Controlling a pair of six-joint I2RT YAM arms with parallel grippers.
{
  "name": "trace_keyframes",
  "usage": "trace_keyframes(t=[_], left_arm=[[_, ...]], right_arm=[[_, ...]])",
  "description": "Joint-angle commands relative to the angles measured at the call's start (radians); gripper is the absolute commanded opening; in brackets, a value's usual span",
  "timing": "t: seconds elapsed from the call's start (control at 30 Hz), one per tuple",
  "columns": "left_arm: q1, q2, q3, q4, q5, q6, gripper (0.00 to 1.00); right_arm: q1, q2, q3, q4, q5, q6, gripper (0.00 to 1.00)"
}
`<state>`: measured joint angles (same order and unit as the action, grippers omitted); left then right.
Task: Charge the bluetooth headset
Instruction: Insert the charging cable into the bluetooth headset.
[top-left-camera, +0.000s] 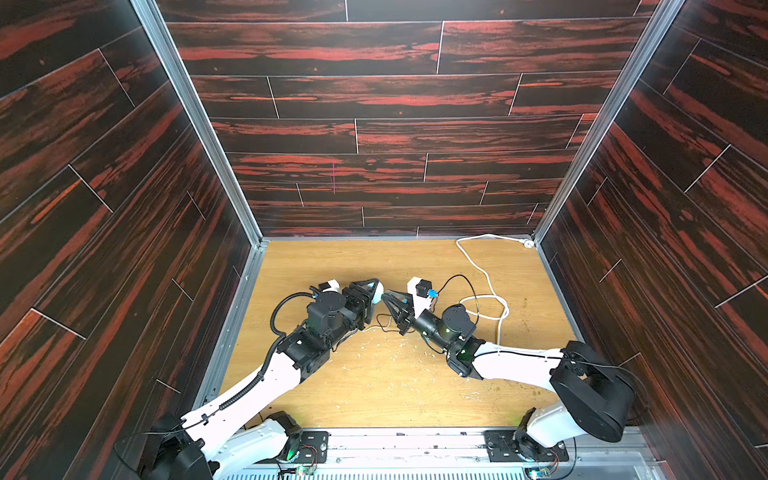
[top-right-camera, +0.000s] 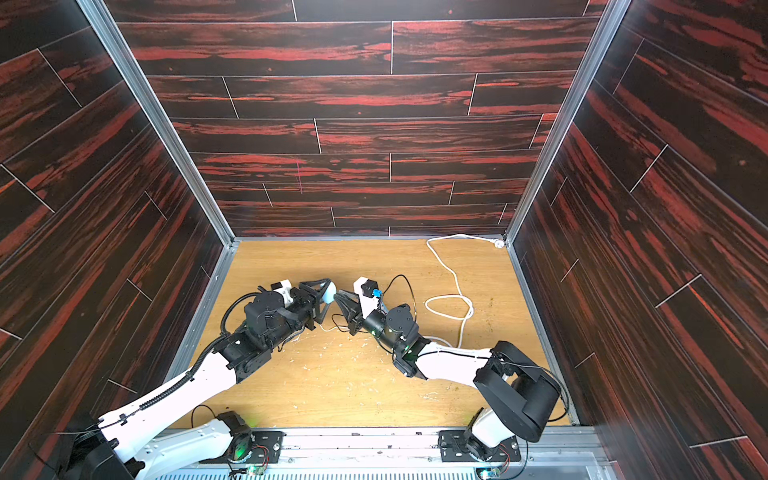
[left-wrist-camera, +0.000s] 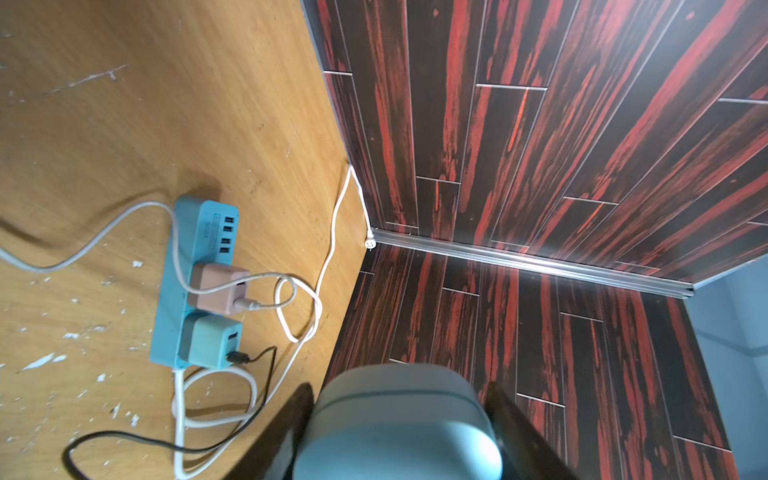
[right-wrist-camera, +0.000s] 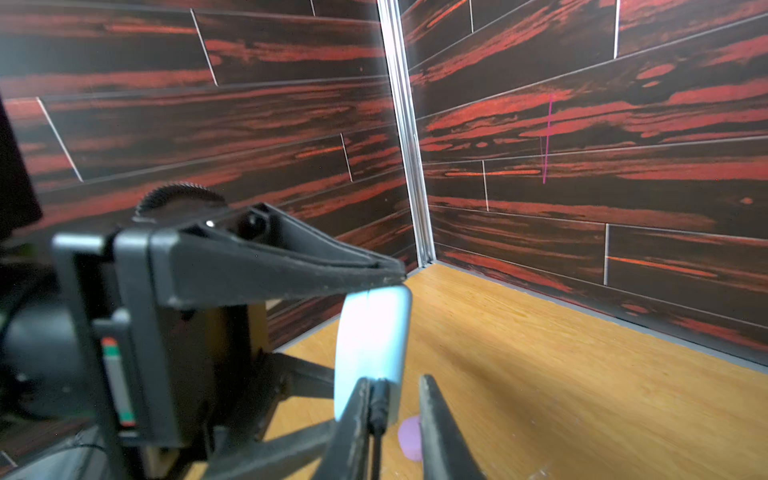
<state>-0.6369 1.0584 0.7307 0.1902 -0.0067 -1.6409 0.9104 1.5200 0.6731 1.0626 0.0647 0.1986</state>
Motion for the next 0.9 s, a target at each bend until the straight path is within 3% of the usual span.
trace_keyframes(t=[0.0,0.3,0.87], left_arm=[[-0.020,-0.035,-0.017,-0.005,0.048,0.018,0.00],[0.003,-0.029,-0.031,-0.023,0.045,0.040,0.00],[0.030,-0.086,-0.051,-0.123,0.020,0.094,0.00]], right_arm=[[0.001,-0.035,-0.025,-0.044,0.026,0.002,0.28],[0.001,-0.144,-0.030,-0.216,0.054,-0.002,0.40],[-0.019,-0.258,0.027,-0.515,-0.111,0.080,0.45]])
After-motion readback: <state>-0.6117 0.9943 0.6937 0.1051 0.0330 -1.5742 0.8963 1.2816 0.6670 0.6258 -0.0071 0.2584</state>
